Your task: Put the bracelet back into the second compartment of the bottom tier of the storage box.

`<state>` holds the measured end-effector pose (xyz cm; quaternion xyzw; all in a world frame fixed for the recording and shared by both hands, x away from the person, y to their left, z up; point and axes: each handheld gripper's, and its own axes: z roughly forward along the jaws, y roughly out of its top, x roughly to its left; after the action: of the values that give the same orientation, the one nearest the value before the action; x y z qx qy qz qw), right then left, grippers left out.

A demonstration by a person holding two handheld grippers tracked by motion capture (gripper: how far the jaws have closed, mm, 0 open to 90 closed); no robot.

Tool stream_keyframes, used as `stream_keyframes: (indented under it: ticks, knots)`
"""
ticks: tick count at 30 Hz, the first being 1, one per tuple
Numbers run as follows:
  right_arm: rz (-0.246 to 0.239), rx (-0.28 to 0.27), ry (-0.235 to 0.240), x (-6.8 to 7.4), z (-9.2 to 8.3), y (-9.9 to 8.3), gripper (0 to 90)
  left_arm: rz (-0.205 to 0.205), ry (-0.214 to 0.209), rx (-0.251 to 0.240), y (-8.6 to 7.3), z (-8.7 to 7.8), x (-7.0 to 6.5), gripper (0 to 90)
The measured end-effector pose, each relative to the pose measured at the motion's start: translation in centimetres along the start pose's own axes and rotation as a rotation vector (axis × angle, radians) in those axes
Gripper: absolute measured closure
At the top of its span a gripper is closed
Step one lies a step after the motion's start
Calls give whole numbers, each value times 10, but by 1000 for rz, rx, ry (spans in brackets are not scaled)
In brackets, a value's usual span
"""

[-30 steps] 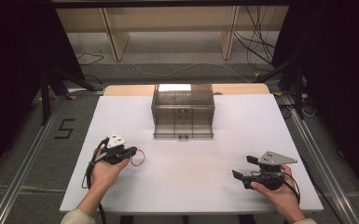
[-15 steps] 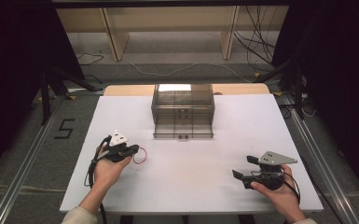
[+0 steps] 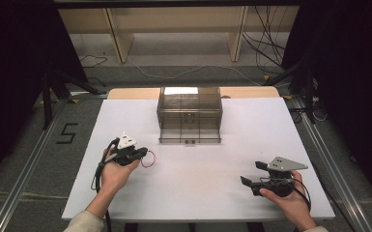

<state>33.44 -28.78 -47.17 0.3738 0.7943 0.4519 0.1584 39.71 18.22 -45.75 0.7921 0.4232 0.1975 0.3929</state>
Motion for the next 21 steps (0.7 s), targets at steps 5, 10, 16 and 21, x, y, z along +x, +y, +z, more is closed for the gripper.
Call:
stream_keyframes:
  ticks: [5, 10, 16, 21]
  knots:
    - [0, 0, 0, 0, 0, 0, 167, -1, -4, -1, 2, 3, -2, 877]
    - [0, 0, 0, 0, 0, 0, 167, 3, -4, -2, 4, 4, -2, 877]
    - [1, 1, 1, 0, 0, 0, 167, 11, -3, -5, 7, 5, -3, 877]
    - [-4, -1, 1, 0, 0, 0, 167, 15, -7, -7, 9, 7, -4, 877]
